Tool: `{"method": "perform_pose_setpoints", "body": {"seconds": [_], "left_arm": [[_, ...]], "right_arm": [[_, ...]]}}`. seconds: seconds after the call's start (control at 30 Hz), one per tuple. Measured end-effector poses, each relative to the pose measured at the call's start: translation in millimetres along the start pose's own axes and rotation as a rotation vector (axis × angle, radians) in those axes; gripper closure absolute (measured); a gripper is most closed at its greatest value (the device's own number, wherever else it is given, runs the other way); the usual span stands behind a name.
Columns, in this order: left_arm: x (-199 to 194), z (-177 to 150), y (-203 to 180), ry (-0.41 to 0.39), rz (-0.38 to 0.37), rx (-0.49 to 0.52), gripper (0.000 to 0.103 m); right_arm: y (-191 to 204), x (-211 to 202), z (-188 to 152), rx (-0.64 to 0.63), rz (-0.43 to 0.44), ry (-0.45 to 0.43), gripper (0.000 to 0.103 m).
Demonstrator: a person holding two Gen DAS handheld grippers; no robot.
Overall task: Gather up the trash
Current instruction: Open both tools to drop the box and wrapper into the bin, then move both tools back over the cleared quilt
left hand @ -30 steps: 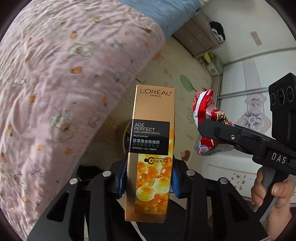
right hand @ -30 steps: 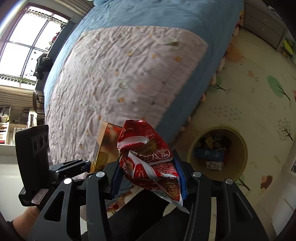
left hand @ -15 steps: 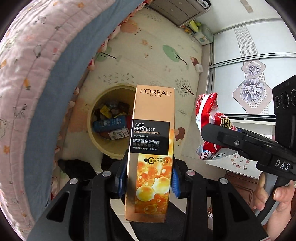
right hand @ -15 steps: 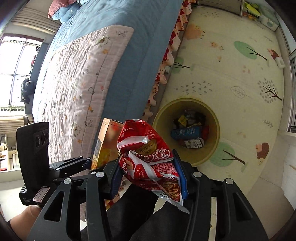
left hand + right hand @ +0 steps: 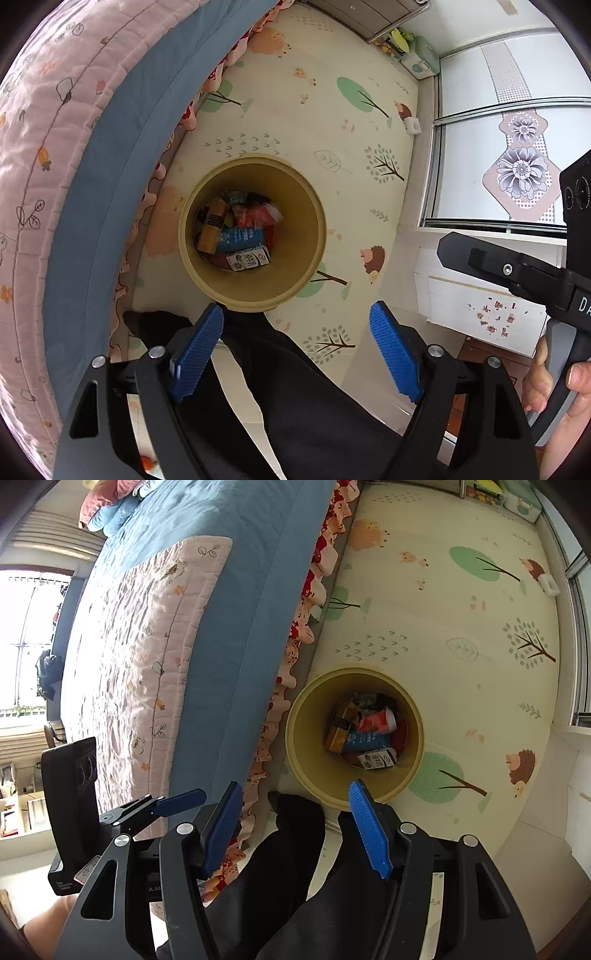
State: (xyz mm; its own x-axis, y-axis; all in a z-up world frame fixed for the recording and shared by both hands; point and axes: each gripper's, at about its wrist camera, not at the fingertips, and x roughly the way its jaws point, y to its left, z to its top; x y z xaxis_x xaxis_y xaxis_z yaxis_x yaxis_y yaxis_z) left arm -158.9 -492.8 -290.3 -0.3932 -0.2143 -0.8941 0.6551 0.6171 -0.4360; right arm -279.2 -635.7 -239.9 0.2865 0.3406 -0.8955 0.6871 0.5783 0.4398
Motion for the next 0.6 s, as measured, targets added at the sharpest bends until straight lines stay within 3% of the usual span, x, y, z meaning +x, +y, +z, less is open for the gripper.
{"method": "perform_pose_setpoints", "body": {"seconds": [0.6], "left_arm": [[-37.5, 1.6, -7.6, -0.075, -0.038, 0.039, 0.022]], "right_arm": [[31.4, -18.2, 4.5, -0.049, 0.012, -0.012, 0.044]]}}
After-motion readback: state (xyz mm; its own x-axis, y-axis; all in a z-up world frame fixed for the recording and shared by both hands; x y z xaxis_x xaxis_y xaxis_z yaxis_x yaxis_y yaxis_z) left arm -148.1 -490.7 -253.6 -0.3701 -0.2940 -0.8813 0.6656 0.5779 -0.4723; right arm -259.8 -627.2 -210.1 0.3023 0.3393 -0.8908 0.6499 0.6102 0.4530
